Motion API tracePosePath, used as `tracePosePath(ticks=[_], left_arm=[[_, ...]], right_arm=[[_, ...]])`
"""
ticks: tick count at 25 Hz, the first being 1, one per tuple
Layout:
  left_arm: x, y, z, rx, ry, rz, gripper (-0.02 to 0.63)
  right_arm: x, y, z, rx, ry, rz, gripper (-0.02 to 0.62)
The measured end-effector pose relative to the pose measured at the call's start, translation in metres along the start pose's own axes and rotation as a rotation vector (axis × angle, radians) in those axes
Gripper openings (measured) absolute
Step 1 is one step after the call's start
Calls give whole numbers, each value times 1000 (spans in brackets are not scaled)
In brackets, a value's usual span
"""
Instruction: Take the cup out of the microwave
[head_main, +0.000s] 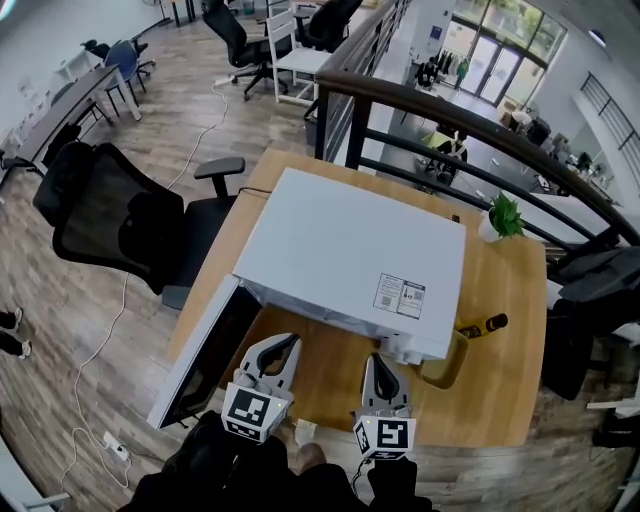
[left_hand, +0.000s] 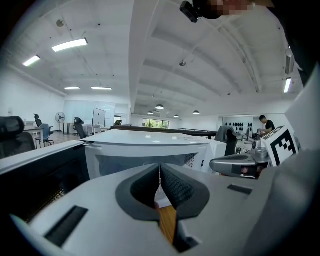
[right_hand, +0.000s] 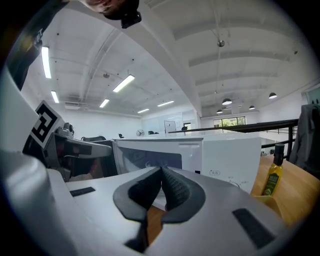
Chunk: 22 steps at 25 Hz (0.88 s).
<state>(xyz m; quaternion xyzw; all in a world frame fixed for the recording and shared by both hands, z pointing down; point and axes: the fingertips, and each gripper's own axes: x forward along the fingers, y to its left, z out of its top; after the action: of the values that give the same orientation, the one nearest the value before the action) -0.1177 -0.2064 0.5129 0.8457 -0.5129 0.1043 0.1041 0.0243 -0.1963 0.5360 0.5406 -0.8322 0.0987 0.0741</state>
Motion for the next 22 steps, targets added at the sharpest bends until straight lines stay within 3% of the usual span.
tracePosePath(ticks=[18,22], left_arm=[[79,13,-60,11,76,-147,28],[92,3,-67,26,84,-223,29]], right_arm=[[31,-17,-54,69,67,-132,15],[31,-25,-66,75,84,-156,15]])
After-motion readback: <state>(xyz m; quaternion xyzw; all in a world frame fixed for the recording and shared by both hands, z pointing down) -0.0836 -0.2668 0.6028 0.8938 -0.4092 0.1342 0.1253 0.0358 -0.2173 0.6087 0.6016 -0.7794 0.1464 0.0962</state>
